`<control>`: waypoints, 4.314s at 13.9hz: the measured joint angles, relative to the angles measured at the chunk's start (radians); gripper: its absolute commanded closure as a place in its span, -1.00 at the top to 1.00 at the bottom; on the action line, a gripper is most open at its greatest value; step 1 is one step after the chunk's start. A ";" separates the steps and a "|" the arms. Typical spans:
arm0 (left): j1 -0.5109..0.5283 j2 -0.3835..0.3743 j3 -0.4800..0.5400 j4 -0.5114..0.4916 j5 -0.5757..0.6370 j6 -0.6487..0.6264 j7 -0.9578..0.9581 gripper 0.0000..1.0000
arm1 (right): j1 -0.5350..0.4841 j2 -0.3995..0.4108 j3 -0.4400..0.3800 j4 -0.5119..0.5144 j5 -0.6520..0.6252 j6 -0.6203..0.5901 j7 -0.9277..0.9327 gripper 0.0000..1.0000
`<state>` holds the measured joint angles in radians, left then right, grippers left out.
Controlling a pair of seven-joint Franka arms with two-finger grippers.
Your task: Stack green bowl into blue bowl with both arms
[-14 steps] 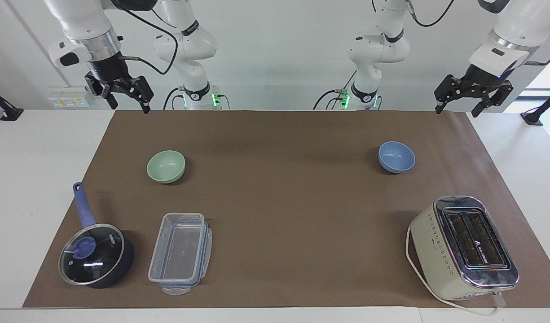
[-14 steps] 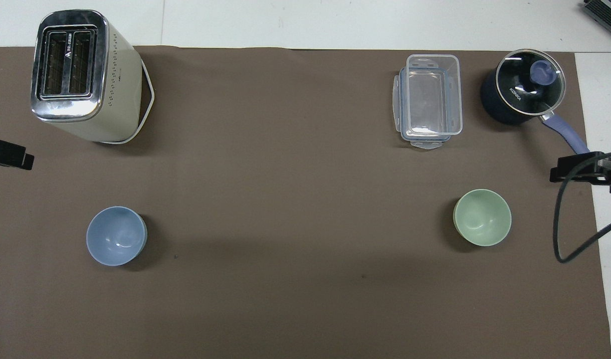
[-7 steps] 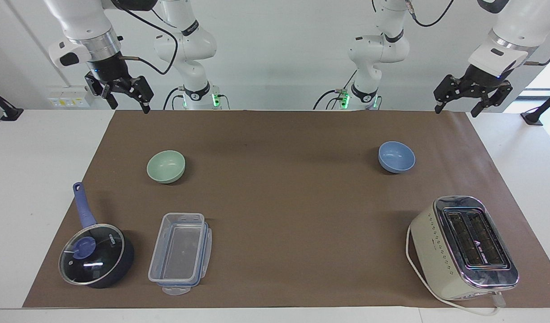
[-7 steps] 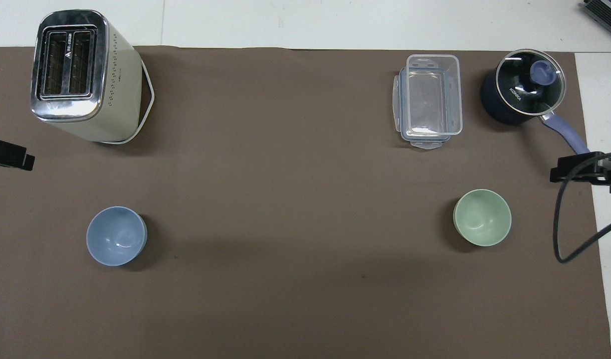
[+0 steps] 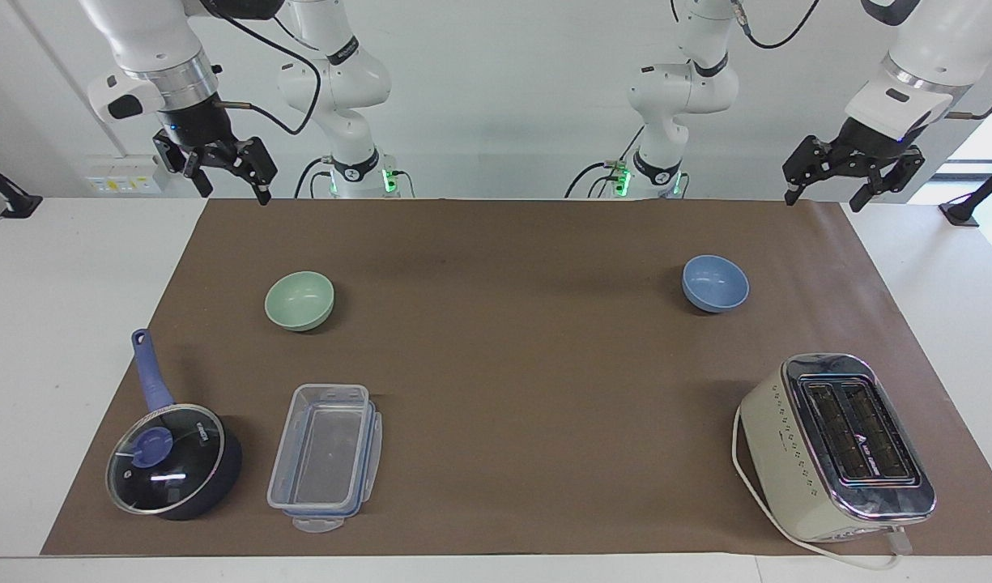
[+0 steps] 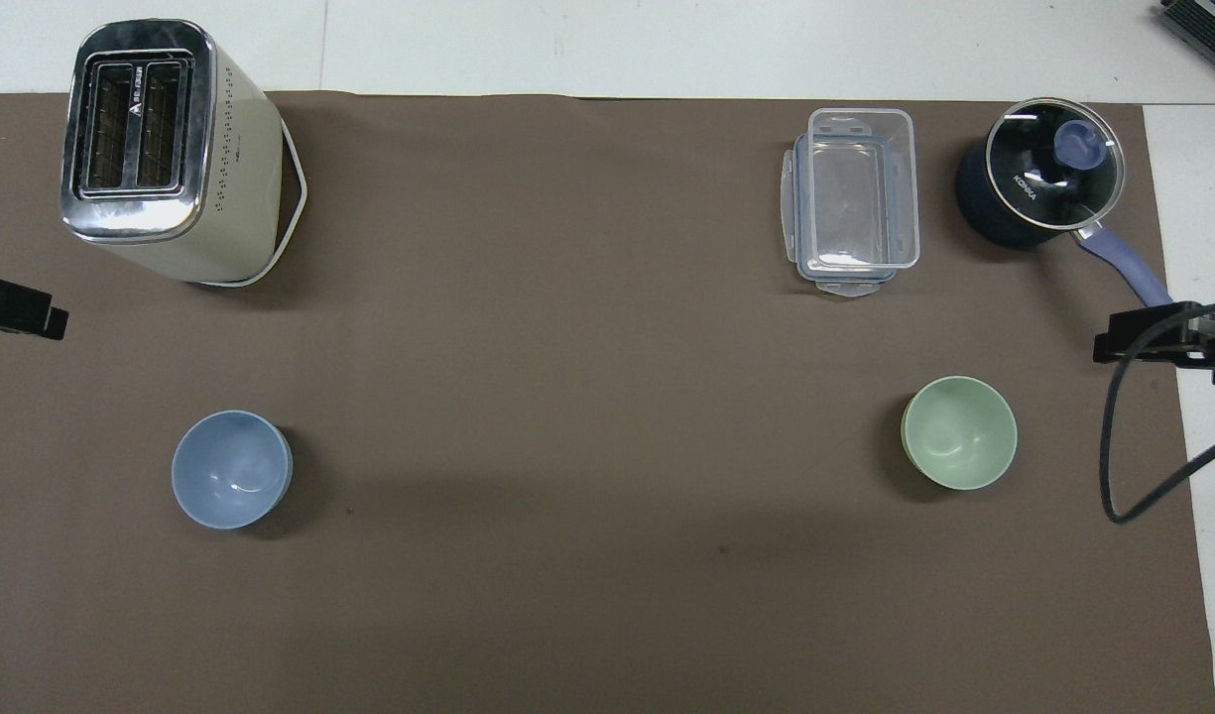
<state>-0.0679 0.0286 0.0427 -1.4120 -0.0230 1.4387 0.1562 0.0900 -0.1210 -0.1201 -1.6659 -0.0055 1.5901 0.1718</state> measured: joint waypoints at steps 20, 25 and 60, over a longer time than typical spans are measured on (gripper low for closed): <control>-0.002 -0.029 -0.001 -0.060 0.000 0.022 0.001 1.00 | 0.000 0.000 0.000 0.000 0.000 0.000 0.000 1.00; -0.003 -0.031 0.001 -0.064 0.000 0.022 0.001 1.00 | 0.000 0.000 0.000 0.000 0.000 0.000 0.000 1.00; 0.217 -0.114 0.014 -0.976 -0.215 0.728 0.184 -1.00 | 0.000 0.000 0.000 0.000 0.000 0.000 0.000 1.00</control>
<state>0.1493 -0.0855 0.0571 -2.3882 -0.2376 2.1671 0.3403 0.0900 -0.1210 -0.1201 -1.6659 -0.0055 1.5902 0.1718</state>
